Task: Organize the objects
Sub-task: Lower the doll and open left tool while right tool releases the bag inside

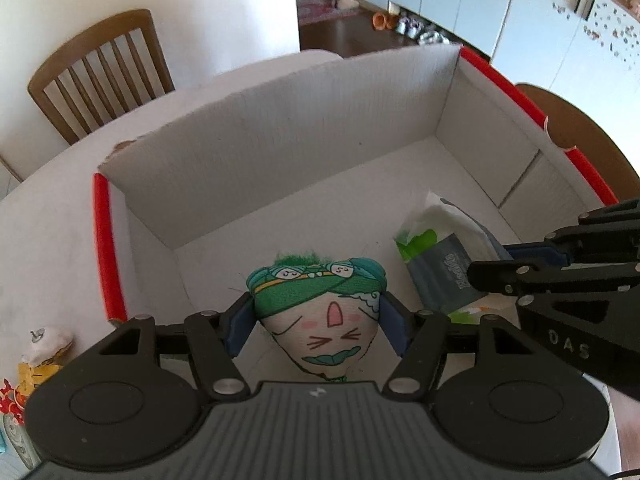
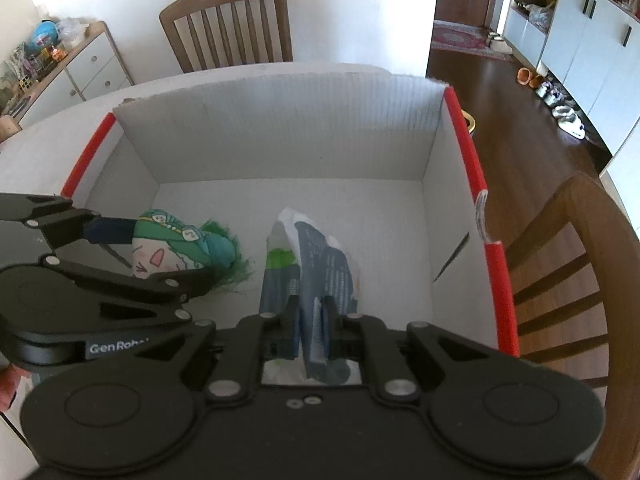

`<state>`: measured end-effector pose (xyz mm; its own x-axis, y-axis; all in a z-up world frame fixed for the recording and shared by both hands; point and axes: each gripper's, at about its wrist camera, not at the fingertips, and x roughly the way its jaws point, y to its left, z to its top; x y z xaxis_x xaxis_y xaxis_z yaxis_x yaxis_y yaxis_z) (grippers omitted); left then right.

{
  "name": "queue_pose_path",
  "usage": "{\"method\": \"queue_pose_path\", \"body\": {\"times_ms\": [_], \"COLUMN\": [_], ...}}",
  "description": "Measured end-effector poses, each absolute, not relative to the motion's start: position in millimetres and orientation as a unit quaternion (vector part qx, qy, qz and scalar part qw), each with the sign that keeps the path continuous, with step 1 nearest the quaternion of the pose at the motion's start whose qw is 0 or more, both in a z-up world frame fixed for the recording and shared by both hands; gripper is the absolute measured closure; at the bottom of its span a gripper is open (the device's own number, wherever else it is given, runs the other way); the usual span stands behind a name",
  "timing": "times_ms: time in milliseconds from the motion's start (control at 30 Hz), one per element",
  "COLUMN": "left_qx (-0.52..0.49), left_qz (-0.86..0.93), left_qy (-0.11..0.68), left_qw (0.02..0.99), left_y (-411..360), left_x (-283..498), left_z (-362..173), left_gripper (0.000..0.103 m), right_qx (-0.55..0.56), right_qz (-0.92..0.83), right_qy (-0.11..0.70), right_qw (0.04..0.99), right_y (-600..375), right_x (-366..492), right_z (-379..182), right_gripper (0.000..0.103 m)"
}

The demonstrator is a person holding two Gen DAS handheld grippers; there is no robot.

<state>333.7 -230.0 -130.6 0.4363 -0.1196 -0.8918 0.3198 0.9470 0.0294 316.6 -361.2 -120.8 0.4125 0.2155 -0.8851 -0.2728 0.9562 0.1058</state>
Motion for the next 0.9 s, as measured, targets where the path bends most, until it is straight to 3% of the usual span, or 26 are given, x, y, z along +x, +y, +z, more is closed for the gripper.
{"method": "queue_pose_path", "body": {"times_ms": [133, 667, 767, 900], "left_qx": [0.102, 0.107, 0.112, 0.108], "left_qz": [-0.128, -0.128, -0.123, -0.122], "left_qy": [0.525, 0.523, 0.516, 0.513], "left_qw": [0.835, 0.836, 0.841, 0.843], "left_y": [-232, -238, -237, -237], "left_x": [337, 331, 328, 326], "left_z": [-137, -131, -129, -126], "left_gripper": [0.036, 0.030, 0.022, 0.019], "right_qx": [-0.026, -0.017, -0.013, -0.009], "right_qz": [0.149, 0.151, 0.151, 0.150], "right_qy": [0.525, 0.516, 0.509, 0.502], "right_qw": [0.837, 0.843, 0.847, 0.852], "right_y": [-362, -373, -379, -384], "right_x": [317, 312, 309, 305], "right_z": [-123, -110, -102, -94], "right_gripper": [0.093, 0.067, 0.062, 0.060]}}
